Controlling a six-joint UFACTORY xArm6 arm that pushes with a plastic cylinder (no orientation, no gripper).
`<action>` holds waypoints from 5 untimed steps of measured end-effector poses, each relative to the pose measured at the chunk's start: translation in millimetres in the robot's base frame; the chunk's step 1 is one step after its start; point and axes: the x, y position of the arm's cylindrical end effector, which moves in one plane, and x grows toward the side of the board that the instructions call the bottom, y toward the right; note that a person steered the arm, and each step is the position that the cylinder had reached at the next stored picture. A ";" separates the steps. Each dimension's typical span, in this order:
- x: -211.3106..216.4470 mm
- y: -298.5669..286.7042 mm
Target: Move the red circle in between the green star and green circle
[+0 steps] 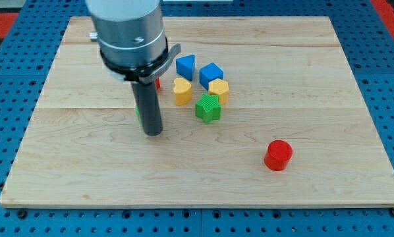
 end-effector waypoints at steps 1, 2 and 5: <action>26.9 85.3; 25.4 204.2; 97.8 231.8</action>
